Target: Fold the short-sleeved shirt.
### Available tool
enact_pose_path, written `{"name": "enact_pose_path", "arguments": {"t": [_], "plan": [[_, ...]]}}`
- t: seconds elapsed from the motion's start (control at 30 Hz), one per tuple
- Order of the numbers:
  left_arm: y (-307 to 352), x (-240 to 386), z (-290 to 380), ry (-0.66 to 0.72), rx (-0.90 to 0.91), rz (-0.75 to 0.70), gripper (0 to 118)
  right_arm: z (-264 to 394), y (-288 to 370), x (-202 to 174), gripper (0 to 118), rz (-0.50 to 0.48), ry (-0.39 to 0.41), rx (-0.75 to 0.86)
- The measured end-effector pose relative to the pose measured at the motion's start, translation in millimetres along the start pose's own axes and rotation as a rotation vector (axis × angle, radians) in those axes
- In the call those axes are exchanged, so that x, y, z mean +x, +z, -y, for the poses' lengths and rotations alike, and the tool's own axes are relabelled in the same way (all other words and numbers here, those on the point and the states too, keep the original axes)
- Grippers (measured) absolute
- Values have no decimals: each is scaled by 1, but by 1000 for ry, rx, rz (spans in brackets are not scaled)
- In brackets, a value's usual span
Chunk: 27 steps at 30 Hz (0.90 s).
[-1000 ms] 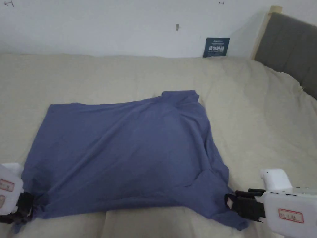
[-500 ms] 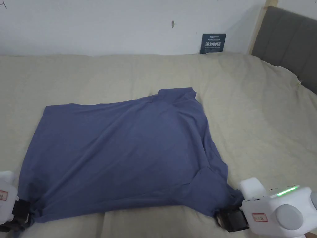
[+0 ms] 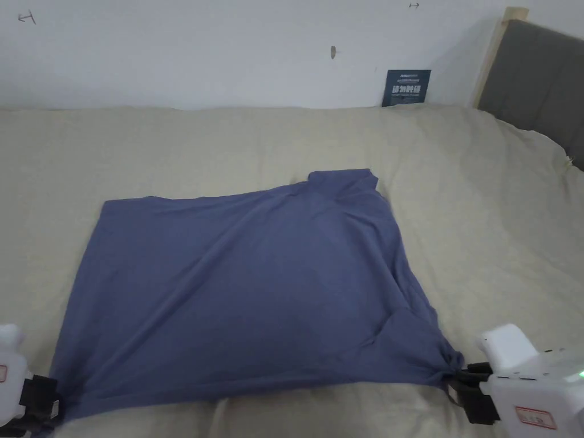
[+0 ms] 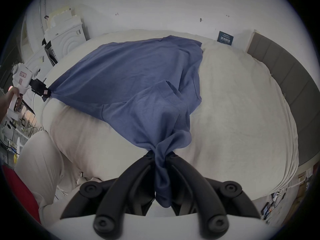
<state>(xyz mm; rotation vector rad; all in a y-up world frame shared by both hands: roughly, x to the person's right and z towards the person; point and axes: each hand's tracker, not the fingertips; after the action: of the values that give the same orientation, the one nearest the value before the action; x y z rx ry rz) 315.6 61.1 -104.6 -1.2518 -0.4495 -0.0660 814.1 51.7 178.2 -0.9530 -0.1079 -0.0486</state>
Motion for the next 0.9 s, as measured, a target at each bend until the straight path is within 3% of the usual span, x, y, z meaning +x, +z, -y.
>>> {"name": "enact_pose_path", "arguments": {"t": [0.1,0.43,0.53,0.7,0.83,0.9], "plan": [[4,-16,1,49,32,53,5,4,6,4,13,-18,-30,39],[42,-13,22,26,35,98,5,13,50,-5,13,-56,-114,69],[51,-12,15,40,43,121,5,2,52,-2,13,-82,-199,87],[39,-19,-32,101,49,150,5,-57,37,14,13,-100,-271,84],[22,-14,-73,111,63,106,5,-114,8,21,13,-54,-228,69],[10,-11,-95,139,72,95,5,-142,-20,37,13,-73,-297,39]]}}
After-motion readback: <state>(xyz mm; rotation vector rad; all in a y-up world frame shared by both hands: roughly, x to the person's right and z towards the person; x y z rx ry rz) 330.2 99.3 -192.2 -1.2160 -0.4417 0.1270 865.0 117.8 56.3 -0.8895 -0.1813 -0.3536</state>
